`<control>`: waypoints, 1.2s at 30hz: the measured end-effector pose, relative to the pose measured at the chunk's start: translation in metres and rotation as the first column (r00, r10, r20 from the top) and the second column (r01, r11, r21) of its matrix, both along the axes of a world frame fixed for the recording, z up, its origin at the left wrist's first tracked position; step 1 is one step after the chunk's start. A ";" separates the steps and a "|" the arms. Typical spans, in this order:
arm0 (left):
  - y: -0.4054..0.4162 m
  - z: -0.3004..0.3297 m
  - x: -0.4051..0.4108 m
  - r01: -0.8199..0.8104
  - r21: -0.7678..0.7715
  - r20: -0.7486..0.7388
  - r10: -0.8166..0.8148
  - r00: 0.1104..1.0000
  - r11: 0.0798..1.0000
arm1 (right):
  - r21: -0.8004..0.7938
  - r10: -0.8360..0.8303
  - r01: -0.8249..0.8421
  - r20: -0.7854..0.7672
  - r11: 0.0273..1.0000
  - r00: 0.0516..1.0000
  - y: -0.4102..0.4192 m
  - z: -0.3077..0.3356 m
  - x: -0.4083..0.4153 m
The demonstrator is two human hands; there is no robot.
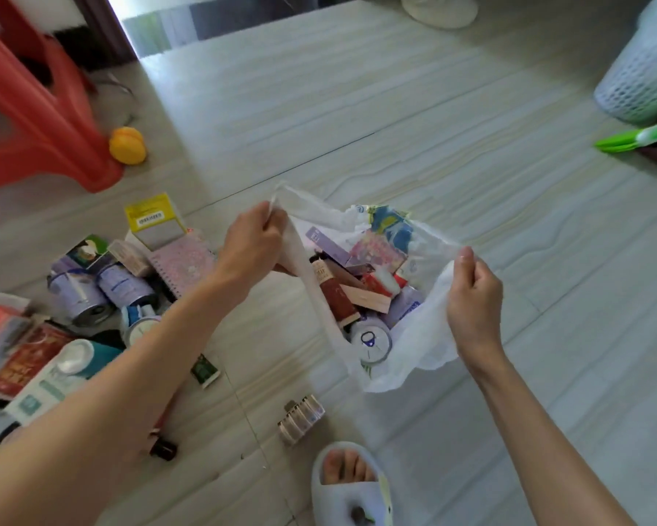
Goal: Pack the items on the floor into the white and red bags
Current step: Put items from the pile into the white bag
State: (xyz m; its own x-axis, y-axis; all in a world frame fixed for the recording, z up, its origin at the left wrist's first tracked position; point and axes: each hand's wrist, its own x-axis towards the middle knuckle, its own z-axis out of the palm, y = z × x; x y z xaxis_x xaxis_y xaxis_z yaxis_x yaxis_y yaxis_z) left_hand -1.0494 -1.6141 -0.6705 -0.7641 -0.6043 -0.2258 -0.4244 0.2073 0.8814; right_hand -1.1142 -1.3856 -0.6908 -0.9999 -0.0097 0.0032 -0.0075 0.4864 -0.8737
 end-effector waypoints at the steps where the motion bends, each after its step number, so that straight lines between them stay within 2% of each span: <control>1: -0.008 0.002 0.000 -0.012 0.007 -0.010 0.012 1.000 1.000 | 0.003 -0.004 0.004 -0.013 1.000 1.000 -0.002 0.005 -0.005; 7: -0.040 -0.007 0.032 -0.081 -0.006 0.189 0.081 0.979 0.997 | -0.006 -0.062 0.062 -0.006 0.998 0.998 -0.018 0.010 -0.025; 13: -0.049 0.006 0.019 -0.138 -0.141 0.036 0.144 0.989 0.980 | 0.002 -0.136 0.136 -0.059 0.991 0.989 -0.038 0.003 -0.050; 16: -0.035 -0.008 0.037 -0.091 -0.035 0.121 0.094 0.988 0.995 | 0.099 -0.050 0.051 -0.015 0.994 0.999 -0.030 -0.021 -0.033; 19: -0.021 -0.033 0.065 0.052 0.098 0.192 -0.070 0.979 0.994 | 0.227 0.028 -0.031 0.016 0.974 0.999 -0.015 -0.044 -0.014; 21: -0.016 -0.041 0.080 0.119 0.068 0.195 -0.130 0.972 0.991 | 0.282 0.049 -0.049 0.008 0.958 0.999 -0.005 -0.053 -0.002; 23: -0.016 -0.042 0.087 0.099 0.022 0.164 -0.101 0.981 0.995 | 0.314 0.060 -0.058 0.005 0.948 0.998 0.000 -0.053 0.012; 25: -0.017 -0.041 0.091 0.070 0.024 0.140 -0.072 0.988 0.997 | 0.415 0.063 -0.015 -0.102 0.910 0.993 0.003 -0.052 0.030; 27: -0.015 -0.042 0.097 0.084 0.060 0.113 -0.090 0.989 0.995 | 0.542 0.181 0.045 -0.356 0.839 0.917 0.002 -0.051 0.051; 28: -0.013 -0.043 0.101 0.083 0.099 0.093 -0.093 0.991 0.992 | 0.565 0.292 0.009 -0.439 0.825 0.850 0.000 -0.052 0.063; 29: -0.010 -0.046 0.106 0.071 0.135 0.078 -0.082 0.994 0.988 | 0.572 0.421 -0.105 -0.453 0.813 0.786 -0.004 -0.056 0.076; 30: -0.007 -0.051 0.112 0.050 0.155 0.069 -0.062 0.996 0.987 | 0.564 0.549 -0.268 -0.415 0.781 0.726 -0.008 -0.063 0.089; 32: 0.000 -0.068 0.128 -0.005 0.128 0.084 -0.006 0.996 0.992 | 0.521 0.758 -0.576 -0.250 0.630 0.603 -0.017 -0.086 0.112; 34: 0.008 -0.093 0.149 0.035 -0.002 0.185 -0.034 0.982 0.999 | 0.555 0.892 -0.722 -0.085 0.413 0.445 -0.023 -0.117 0.130; 36: 0.017 -0.123 0.177 0.224 -0.139 0.348 -0.164 0.923 0.965 | 0.633 0.962 -0.765 0.116 0.121 0.248 -0.027 -0.143 0.143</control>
